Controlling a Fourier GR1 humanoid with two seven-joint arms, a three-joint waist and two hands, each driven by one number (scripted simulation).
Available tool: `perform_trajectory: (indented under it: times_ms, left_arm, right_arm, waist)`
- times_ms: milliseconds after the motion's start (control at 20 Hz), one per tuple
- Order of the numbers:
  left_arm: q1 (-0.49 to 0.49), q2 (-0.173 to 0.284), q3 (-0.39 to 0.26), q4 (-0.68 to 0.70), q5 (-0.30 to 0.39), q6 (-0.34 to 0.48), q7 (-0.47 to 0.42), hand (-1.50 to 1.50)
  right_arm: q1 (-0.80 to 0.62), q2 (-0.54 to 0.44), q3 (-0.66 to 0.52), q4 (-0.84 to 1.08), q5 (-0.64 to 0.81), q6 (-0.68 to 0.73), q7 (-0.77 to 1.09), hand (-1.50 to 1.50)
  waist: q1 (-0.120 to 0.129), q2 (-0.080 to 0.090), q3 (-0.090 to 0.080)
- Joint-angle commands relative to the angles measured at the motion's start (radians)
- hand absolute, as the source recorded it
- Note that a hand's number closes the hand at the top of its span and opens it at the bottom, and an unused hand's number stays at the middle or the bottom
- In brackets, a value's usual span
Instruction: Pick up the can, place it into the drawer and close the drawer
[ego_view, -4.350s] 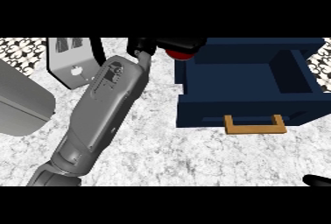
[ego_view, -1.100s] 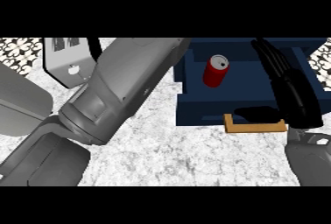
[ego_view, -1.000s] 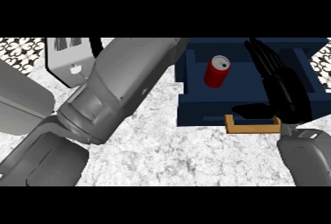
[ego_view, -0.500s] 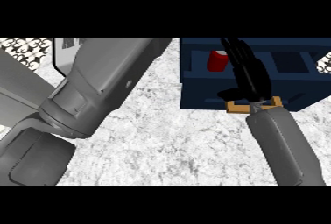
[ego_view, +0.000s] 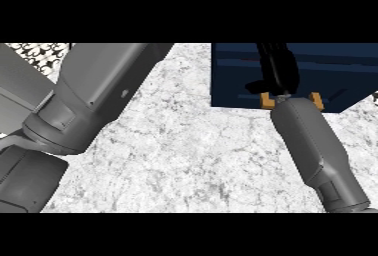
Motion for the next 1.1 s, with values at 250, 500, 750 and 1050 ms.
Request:
perform_trajectory:
  times_ms: [250,500,750,1050]
  left_arm:
    - [0.11,0.103,-0.016,-0.133,-0.017,-0.053,0.075,-1.5]
    - [0.15,0.07,-0.036,-0.206,-0.035,-0.009,0.076,-1.5]
    - [0.218,0.14,-0.028,-0.273,-0.023,-0.075,0.092,-1.5]
    - [0.262,0.163,-0.038,-0.348,-0.032,-0.056,0.118,-1.5]
  right_arm:
    - [-0.189,-0.014,-0.073,0.267,0.024,-0.145,-0.033,-1.5]
    - [-0.298,-0.043,-0.092,0.364,0.039,-0.156,-0.037,-1.5]
    - [-0.383,-0.011,-0.118,0.4,0.023,-0.149,-0.005,-1.5]
    - [-0.392,0.023,-0.203,0.385,-0.094,-0.118,-0.135,-1.5]
  waist:
    - [0.029,-0.001,0.0]
    - [0.048,0.009,0.0]
    - [0.067,0.01,-0.001]
    - [0.063,0.005,0.002]
